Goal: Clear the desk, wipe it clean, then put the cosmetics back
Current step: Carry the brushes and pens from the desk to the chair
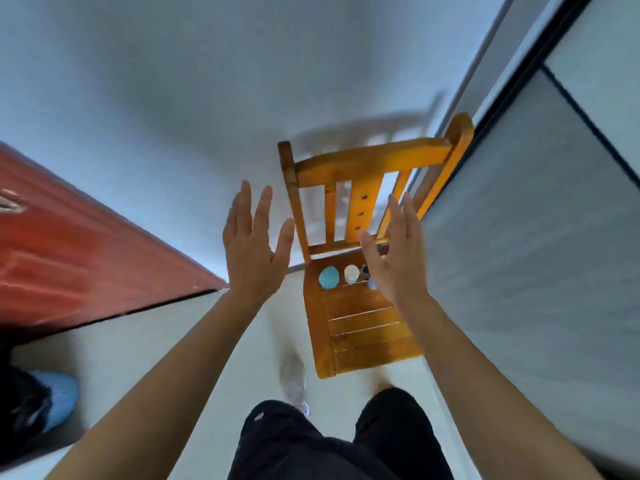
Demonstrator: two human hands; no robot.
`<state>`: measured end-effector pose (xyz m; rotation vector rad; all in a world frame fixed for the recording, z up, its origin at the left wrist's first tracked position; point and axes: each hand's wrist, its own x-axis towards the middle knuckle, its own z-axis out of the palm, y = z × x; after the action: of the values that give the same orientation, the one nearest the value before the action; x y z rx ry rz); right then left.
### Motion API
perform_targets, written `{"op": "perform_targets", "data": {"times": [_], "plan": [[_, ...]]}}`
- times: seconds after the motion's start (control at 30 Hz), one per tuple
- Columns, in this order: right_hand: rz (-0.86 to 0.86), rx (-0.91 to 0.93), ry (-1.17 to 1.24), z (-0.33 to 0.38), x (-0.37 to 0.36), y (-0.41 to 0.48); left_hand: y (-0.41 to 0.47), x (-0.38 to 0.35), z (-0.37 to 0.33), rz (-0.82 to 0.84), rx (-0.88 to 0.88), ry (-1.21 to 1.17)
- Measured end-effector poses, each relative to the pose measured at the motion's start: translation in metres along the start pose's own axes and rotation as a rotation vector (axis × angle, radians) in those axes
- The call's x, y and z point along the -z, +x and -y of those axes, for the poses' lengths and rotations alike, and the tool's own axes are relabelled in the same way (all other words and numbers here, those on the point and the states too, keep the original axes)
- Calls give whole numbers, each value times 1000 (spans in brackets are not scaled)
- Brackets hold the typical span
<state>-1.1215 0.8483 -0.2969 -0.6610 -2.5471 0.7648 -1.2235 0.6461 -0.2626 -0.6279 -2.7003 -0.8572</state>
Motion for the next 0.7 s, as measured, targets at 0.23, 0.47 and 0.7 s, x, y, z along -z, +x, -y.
{"op": "perform_targets", "data": {"times": [0.23,0.47,0.7], "plan": [[130,433,182,133,-6,21,-61,167,26,-305,189,339],[401,898,474,285,-14,-81,-236,297,10,-567,671,573],[605,1280,670,421,-5,-272,-421,416,1,-785,950,720]]}}
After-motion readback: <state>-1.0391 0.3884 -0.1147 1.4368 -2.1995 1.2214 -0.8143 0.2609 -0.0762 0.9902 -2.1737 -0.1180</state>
